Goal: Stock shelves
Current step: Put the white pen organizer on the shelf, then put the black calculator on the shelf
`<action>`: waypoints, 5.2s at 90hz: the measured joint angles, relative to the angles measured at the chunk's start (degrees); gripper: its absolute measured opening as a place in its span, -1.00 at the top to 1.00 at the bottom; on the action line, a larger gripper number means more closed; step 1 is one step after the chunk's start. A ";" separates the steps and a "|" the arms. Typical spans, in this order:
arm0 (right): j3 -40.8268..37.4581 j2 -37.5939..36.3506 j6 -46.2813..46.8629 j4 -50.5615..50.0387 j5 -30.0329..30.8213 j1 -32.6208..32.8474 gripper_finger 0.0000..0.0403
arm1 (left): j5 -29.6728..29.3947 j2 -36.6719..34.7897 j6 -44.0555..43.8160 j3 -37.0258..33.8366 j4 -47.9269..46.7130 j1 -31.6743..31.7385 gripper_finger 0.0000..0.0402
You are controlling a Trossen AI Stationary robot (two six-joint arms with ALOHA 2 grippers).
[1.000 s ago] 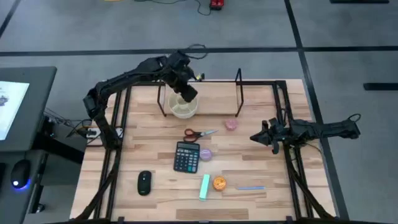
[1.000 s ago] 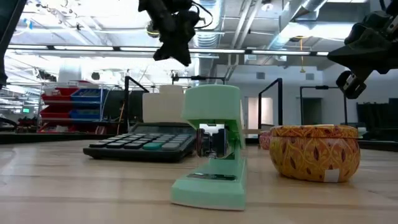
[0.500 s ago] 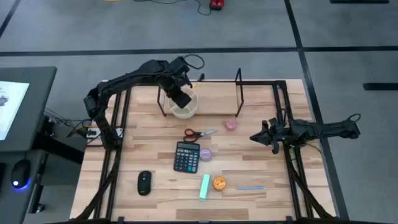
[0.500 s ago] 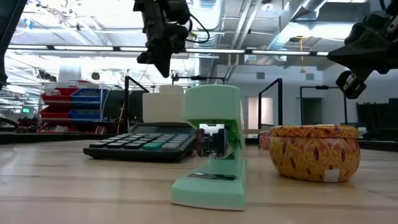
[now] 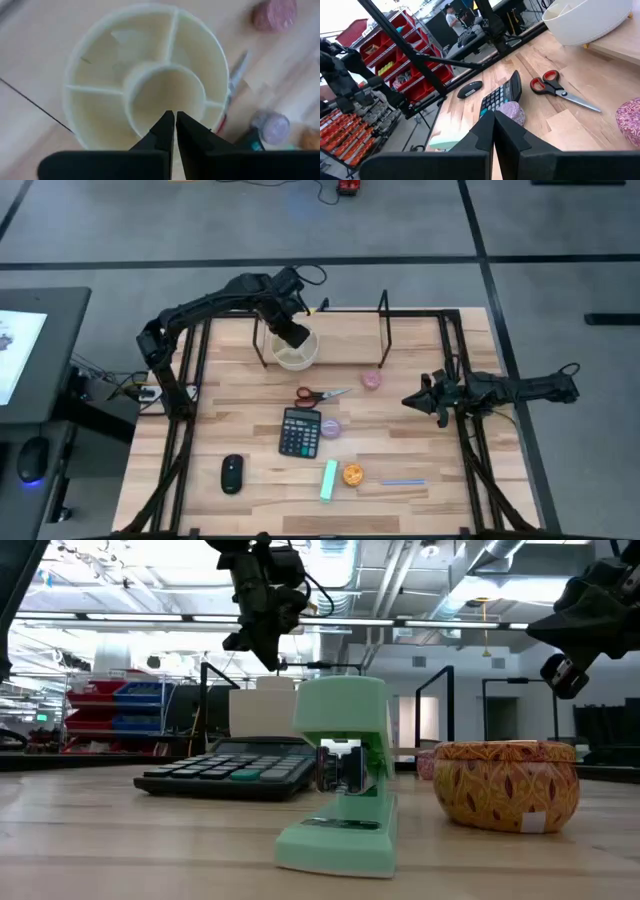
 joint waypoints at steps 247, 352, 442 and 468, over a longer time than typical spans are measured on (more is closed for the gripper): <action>-0.20 0.00 40.51 7.24 6.97 -0.60 1.00 | -50.85 -5.03 -38.31 36.54 -29.30 -47.21 1.00; 63.90 73.43 6.53 -12.99 -7.14 -4.04 0.40 | -46.94 -42.89 -37.44 -46.18 44.63 -64.87 1.00; 90.79 121.43 -0.22 -32.34 -26.85 -13.53 -0.29 | -37.69 -53.44 -24.80 -51.52 42.39 -66.15 1.00; 90.77 124.68 -0.06 -30.79 -33.08 -13.00 -0.24 | -37.91 -53.41 -24.36 -51.52 41.86 -66.13 1.00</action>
